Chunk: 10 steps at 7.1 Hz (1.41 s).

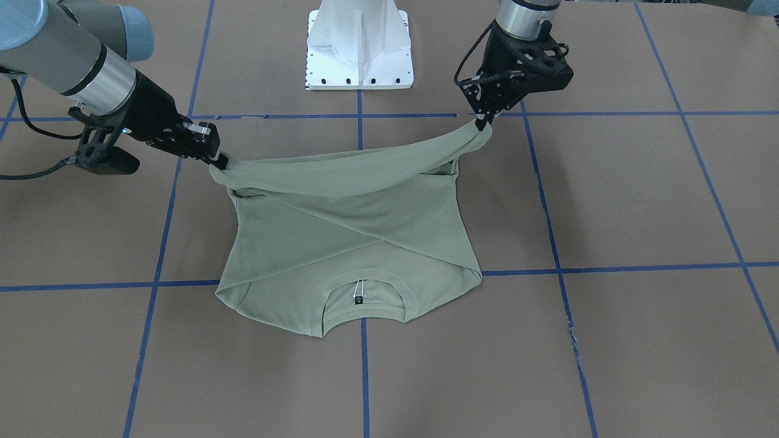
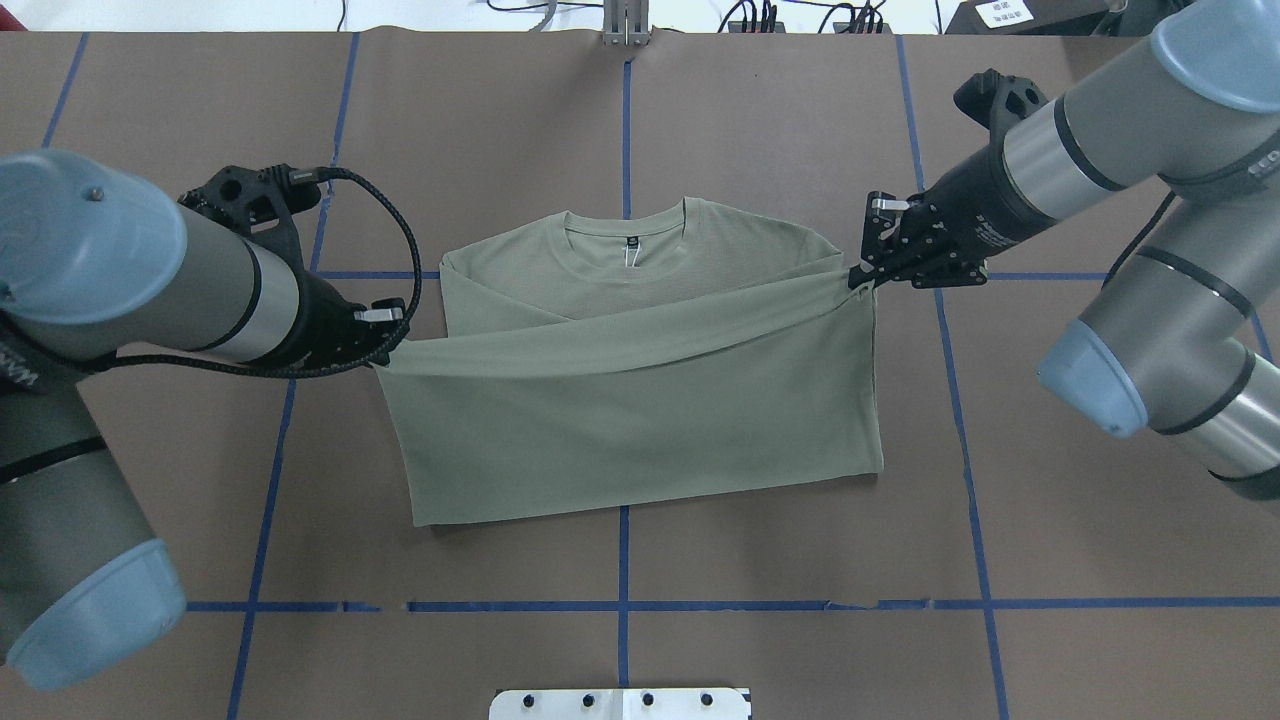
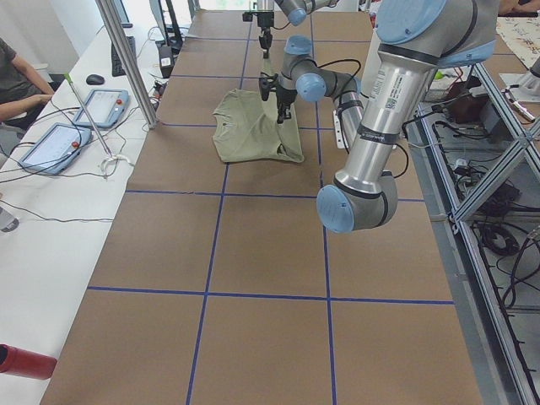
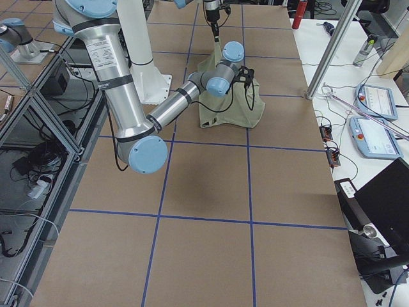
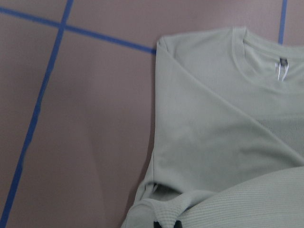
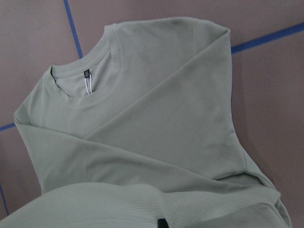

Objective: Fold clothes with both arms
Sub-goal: 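Carry the hem with both grippers over the shirt toward the collar, then lay the hem at the collar and open both grippers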

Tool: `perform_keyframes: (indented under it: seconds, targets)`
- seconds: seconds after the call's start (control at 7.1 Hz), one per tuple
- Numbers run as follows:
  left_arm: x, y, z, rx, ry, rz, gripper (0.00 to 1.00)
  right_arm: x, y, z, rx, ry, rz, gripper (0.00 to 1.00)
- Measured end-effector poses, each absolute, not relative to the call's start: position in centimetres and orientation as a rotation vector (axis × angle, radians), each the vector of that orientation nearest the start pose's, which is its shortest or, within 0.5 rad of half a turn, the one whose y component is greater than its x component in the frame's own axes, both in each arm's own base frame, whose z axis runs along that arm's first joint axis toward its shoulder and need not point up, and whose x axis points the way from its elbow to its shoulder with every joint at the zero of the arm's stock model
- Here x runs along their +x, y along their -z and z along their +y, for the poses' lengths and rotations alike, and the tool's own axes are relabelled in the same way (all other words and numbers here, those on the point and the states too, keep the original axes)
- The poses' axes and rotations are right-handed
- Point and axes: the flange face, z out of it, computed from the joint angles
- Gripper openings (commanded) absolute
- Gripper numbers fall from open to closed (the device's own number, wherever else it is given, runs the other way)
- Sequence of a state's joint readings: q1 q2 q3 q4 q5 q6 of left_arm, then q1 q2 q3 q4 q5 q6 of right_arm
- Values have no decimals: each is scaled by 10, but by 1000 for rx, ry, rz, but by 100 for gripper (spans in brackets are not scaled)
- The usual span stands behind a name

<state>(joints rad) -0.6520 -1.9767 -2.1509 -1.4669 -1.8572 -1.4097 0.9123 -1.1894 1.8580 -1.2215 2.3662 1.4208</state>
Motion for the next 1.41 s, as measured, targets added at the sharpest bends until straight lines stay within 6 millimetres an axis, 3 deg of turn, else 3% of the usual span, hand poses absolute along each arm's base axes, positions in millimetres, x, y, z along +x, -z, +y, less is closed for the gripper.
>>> perform_keyframes:
  seconds: [0.28, 0.85, 1.13, 1.41]
  targets:
    - [359, -230, -441, 135, 364, 930, 0, -319, -272, -535, -92, -324, -1146, 0]
    - [416, -294, -513, 157, 393, 938, 0, -352, -307, -585, -110, -387, -1050, 0]
    - [423, -326, -534, 159, 412, 916, 0, -362, -321, -599, -126, -407, -1017, 0]
    - [429, -327, -544, 162, 420, 919, 0, -367, -323, -605, -126, -415, -1007, 0]
